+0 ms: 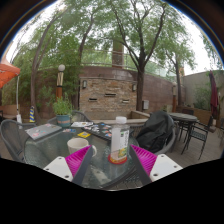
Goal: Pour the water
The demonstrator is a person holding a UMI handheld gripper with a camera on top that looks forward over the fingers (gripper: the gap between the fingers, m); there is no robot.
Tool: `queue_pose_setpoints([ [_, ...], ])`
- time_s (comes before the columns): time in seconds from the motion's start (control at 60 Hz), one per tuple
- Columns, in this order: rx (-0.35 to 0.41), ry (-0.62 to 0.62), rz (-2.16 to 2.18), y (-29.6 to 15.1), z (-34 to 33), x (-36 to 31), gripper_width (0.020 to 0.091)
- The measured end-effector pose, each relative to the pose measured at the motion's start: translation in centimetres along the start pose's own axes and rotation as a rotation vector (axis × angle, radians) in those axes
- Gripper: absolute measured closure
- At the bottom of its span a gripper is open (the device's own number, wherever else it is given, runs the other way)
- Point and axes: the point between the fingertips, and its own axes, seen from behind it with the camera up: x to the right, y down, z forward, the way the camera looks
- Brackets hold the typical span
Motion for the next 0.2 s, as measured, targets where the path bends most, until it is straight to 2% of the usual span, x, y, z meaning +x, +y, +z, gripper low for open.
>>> queue_pose_setpoints([
  [0.2, 0.058, -0.016, 0.014, -1.6, -7.9, -2.0, 0.0265],
])
